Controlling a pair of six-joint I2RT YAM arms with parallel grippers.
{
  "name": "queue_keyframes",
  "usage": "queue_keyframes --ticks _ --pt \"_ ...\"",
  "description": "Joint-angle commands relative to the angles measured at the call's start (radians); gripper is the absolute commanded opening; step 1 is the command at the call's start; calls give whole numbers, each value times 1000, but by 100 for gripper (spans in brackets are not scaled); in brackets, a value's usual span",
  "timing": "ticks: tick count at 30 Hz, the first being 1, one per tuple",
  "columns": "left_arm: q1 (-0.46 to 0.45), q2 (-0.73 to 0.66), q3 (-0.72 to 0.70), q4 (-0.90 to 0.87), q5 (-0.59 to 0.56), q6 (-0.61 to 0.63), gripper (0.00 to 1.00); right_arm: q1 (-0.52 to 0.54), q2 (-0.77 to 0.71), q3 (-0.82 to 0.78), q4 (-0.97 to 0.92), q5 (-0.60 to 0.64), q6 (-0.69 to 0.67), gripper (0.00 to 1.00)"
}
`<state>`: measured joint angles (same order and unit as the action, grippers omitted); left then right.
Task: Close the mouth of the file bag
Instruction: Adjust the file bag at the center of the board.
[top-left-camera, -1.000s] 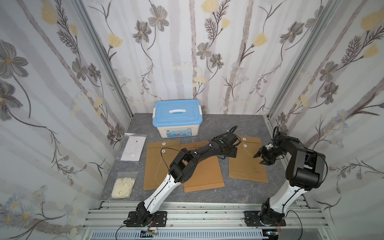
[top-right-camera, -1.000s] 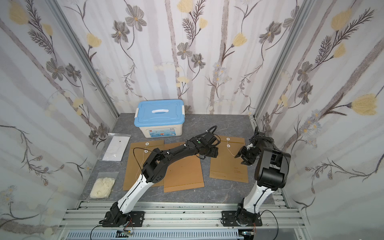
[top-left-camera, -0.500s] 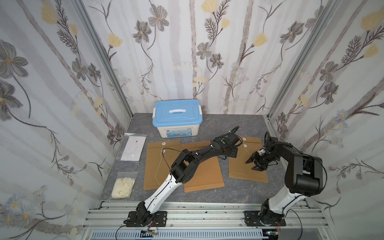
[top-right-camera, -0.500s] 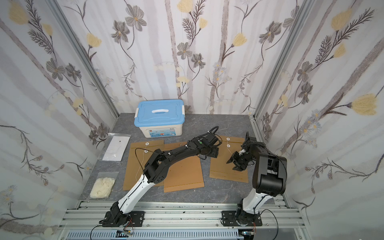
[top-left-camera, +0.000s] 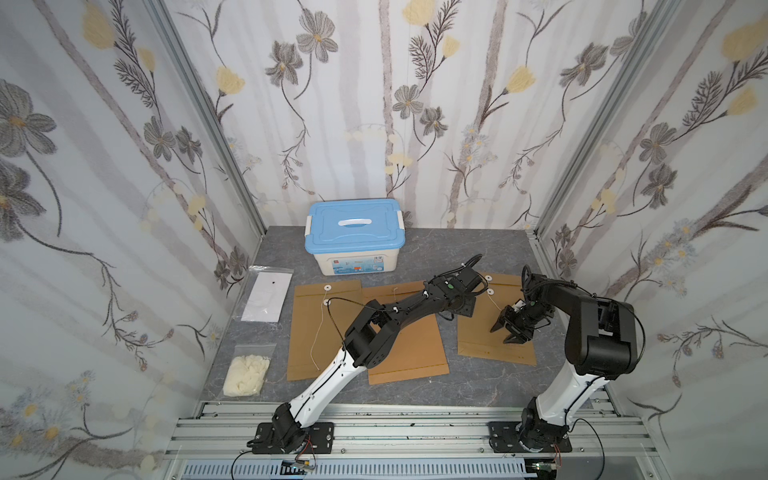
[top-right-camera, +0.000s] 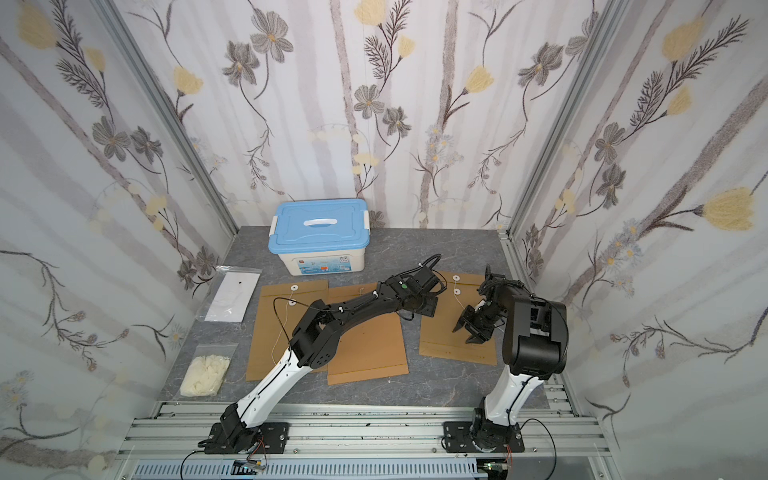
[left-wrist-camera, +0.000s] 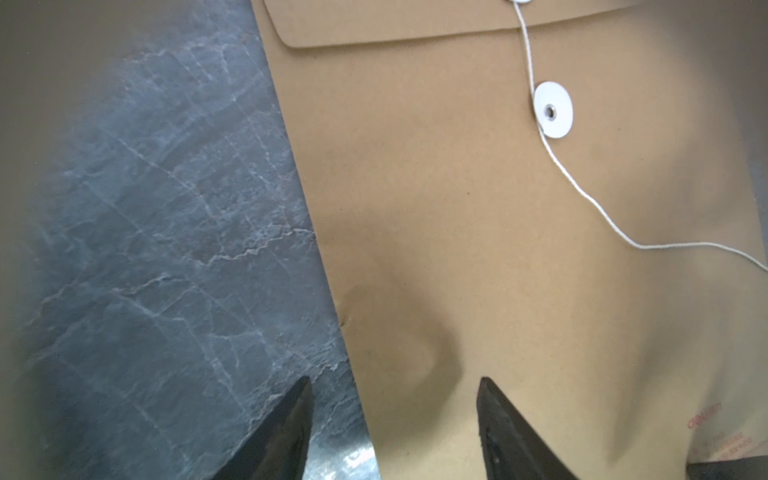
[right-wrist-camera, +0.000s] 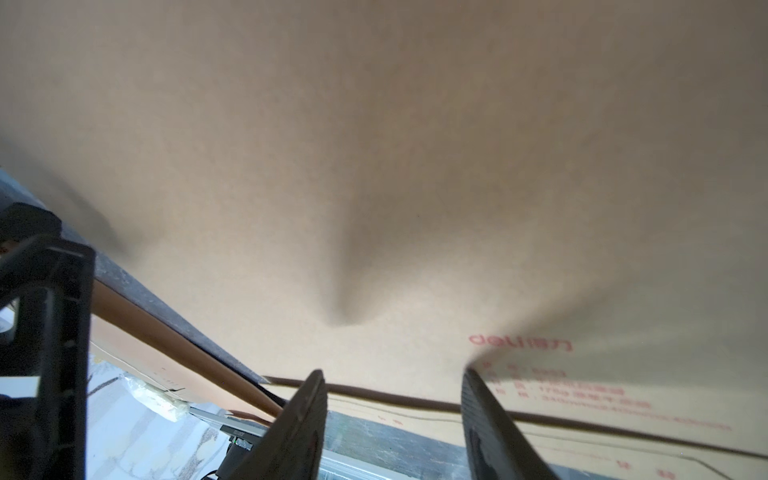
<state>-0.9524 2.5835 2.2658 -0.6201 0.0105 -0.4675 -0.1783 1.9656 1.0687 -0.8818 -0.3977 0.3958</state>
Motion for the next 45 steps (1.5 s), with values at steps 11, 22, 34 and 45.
queue_keyframes --ticks 11,22,34,45 --pt "-27 106 98 -302 -56 50 51 28 18 -26 -72 5 -70 50" --pt "2 38 -86 -124 146 -40 55 27 23 -20 -71 0 -92 50" --pt "5 81 -63 -154 143 -55 32 27 35 -9 -69 -1 -103 50" --pt "13 74 -59 -166 122 -46 0 22 10 -15 -36 -29 -106 49"
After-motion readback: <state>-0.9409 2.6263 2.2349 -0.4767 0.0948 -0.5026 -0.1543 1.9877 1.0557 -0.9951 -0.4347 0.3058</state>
